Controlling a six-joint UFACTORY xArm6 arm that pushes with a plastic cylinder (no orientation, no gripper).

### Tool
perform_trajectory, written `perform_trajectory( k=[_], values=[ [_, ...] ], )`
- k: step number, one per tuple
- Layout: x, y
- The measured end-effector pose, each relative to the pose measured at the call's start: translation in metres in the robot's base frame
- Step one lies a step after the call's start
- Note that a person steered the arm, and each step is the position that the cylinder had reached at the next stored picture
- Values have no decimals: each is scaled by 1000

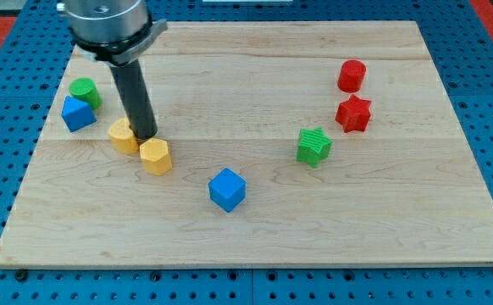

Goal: Separate the yellow blocks from each other

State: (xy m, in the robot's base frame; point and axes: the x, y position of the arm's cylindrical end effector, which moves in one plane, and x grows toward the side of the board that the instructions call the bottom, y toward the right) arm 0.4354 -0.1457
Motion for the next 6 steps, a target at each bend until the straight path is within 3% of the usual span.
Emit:
perform_trajectory(
  k=[2,3,5,6],
  values=[
    [42,35],
    [30,44],
    [88,-22],
    [46,-101]
  ],
)
